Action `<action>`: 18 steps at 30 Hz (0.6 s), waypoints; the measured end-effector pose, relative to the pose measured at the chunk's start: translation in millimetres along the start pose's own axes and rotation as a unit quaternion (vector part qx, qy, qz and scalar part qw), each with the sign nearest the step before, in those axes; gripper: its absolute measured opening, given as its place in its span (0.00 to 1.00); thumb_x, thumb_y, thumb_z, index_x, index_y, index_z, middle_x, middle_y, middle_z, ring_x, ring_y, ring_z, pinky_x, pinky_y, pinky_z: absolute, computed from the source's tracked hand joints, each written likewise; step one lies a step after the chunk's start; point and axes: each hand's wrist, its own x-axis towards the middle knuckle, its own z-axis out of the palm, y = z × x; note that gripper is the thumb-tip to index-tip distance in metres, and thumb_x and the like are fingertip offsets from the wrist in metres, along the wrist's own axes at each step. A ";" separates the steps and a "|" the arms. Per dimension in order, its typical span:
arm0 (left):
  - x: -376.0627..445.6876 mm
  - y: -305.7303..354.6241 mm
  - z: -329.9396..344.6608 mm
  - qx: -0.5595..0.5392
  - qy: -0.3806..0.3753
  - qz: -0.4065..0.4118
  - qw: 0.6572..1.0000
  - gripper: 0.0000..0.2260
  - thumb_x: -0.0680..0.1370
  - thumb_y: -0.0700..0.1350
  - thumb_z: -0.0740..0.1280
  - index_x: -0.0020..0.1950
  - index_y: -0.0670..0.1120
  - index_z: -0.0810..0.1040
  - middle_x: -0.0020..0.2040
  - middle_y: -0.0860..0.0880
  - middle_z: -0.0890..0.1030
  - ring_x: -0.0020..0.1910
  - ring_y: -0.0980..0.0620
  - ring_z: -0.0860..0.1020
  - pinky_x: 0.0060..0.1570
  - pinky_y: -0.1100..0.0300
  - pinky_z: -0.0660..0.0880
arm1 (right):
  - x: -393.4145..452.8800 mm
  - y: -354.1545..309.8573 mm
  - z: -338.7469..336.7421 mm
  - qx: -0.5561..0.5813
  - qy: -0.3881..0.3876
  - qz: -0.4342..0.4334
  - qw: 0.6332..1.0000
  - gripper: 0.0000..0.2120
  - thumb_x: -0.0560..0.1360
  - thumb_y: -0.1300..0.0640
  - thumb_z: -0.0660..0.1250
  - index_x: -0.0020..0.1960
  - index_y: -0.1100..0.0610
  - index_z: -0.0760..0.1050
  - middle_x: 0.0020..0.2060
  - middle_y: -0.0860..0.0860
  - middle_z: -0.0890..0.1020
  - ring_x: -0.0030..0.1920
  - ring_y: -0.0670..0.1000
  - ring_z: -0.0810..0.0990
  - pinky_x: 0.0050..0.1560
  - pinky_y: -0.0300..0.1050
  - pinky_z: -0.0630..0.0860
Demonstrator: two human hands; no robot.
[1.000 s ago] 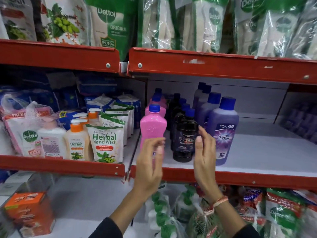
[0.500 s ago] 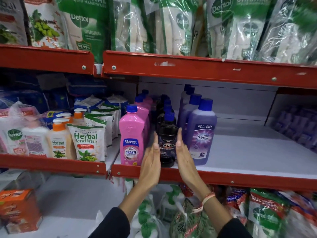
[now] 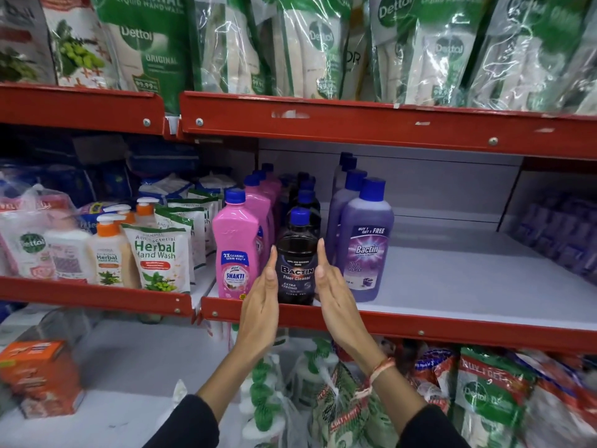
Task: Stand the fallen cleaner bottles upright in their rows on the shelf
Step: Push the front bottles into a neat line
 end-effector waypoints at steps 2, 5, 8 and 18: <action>-3.1 -0.1 4.2 0.021 0.017 -0.002 1.000 0.30 0.72 0.71 0.40 0.73 0.67 0.53 0.70 0.64 0.58 0.70 0.60 0.59 0.70 0.57 0.56 | 0.1 0.7 -5.1 -0.008 -0.007 -0.013 1.000 0.24 0.80 0.40 0.45 0.74 0.32 0.45 0.62 0.33 0.67 0.58 0.22 0.62 0.65 0.36 0.60; -15.4 10.0 18.8 0.104 0.154 0.084 0.979 0.25 0.78 0.61 0.47 0.73 0.55 0.61 0.67 0.53 0.68 0.67 0.54 0.67 0.67 0.55 0.64 | -3.2 10.7 -18.7 -0.015 0.105 -0.032 0.994 0.25 0.78 0.36 0.44 0.74 0.37 0.56 0.65 0.39 0.71 0.64 0.35 0.70 0.66 0.45 0.70; -15.3 27.7 47.7 0.068 0.135 0.191 0.970 0.16 0.79 0.53 0.53 0.66 0.51 0.67 0.60 0.52 0.72 0.61 0.56 0.72 0.63 0.56 0.71 | -3.5 25.6 -51.4 0.010 0.274 -0.033 0.961 0.29 0.76 0.32 0.45 0.72 0.42 0.61 0.62 0.44 0.71 0.62 0.44 0.73 0.64 0.50 0.73; 17.0 40.8 112.2 0.027 -0.106 -0.013 0.994 0.27 0.76 0.65 0.41 0.73 0.65 0.35 0.78 0.57 0.45 0.77 0.52 0.51 0.73 0.56 0.47 | 7.8 45.9 -93.5 0.035 0.044 0.028 0.998 0.26 0.77 0.34 0.43 0.73 0.29 0.39 0.65 0.23 0.54 0.71 0.44 0.63 0.73 0.58 0.64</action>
